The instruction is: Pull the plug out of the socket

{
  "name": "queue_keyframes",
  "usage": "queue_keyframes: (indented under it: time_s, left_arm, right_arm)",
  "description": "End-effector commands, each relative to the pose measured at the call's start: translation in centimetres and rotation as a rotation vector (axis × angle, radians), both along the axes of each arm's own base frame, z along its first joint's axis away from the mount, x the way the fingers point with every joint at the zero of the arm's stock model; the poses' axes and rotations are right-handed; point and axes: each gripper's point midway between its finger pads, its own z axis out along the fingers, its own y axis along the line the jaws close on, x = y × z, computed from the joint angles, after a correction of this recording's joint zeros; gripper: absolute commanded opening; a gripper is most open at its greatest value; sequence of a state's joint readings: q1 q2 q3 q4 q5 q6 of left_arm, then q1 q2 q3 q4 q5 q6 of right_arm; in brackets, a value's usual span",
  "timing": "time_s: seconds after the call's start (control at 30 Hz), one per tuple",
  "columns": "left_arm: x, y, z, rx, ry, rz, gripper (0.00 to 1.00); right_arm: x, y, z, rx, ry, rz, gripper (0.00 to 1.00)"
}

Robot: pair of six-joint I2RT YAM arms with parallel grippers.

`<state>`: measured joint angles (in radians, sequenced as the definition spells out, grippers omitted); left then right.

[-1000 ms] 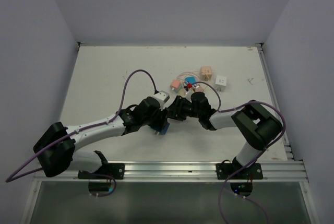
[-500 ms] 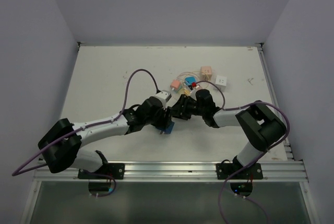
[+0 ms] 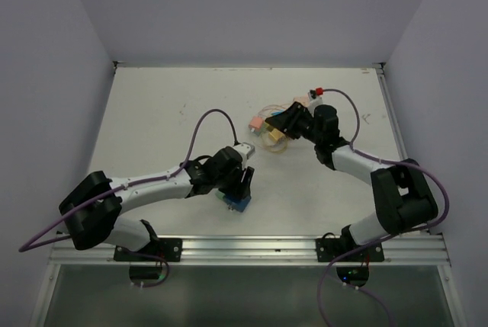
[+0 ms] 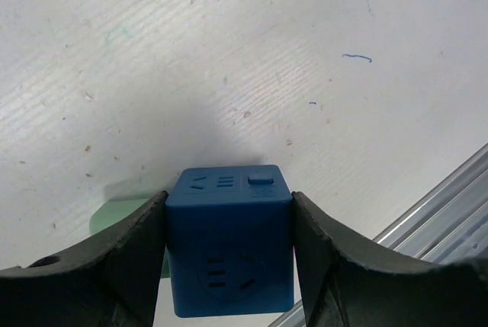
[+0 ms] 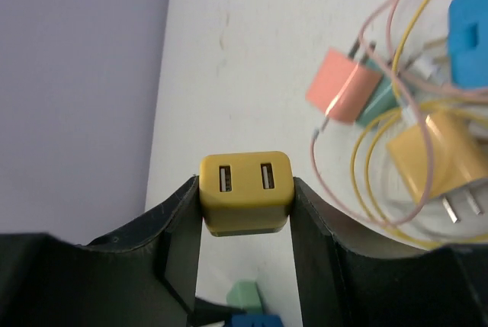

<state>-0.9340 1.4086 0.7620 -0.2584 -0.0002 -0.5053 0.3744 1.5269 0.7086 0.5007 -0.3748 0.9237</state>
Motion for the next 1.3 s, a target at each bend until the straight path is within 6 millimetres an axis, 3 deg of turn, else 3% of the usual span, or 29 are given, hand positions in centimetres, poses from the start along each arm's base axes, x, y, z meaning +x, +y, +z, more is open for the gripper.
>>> queue_keyframes:
  time_s: [0.0,0.13,0.33,0.43,0.57,0.73,0.77,0.87,0.9,1.07,1.2,1.27]
  left_arm:
    - [-4.1,4.0,-2.8,0.166,0.169,-0.008,0.00]
    - [-3.1,3.3,-0.7,0.114,0.108,0.010,0.00]
    - [-1.4,2.8,1.7,0.100,0.031,0.033,0.00]
    - [-0.8,2.6,2.3,0.096,0.008,0.047,0.00]
    - [0.1,2.7,2.8,0.107,-0.029,0.075,0.00]
    - [1.2,2.8,3.3,0.109,-0.068,0.117,0.00]
    - [1.4,3.0,3.2,0.112,-0.073,0.126,0.00]
    - [2.0,2.8,3.1,0.109,-0.080,0.139,0.00]
    - [2.3,2.8,3.2,0.109,-0.084,0.144,0.00]
    - [3.2,2.6,2.9,0.113,-0.094,0.159,0.00]
    - [3.9,2.4,2.7,0.120,-0.094,0.165,0.00]
    - [4.3,2.1,2.5,0.126,-0.094,0.165,0.00]
  right_arm:
    - [2.7,-1.9,5.0,-0.001,-0.173,-0.089,0.00]
    - [3.5,-3.4,6.3,-0.044,-0.209,-0.113,0.00]
    - [4.6,-4.9,4.8,-0.211,-0.172,-0.152,0.00]
    - [5.7,-6.3,3.6,-0.299,-0.143,-0.198,0.00]
    - [6.7,-7.6,0.3,-0.417,-0.010,-0.191,0.00]
    - [8.1,-7.8,-1.6,-0.469,0.052,-0.187,0.00]
    - [8.0,-7.8,-3.2,-0.488,0.100,-0.173,0.00]
    - [8.6,-7.7,-3.9,-0.518,0.140,-0.155,0.00]
    - [8.7,-7.7,-4.9,-0.530,0.163,-0.145,0.03]
    - [9.4,-7.2,-5.2,-0.531,0.175,-0.122,0.26]
    - [9.7,-7.2,-5.0,-0.543,0.179,-0.115,0.55]
    - [9.6,-7.2,-4.6,-0.548,0.171,-0.111,0.64]
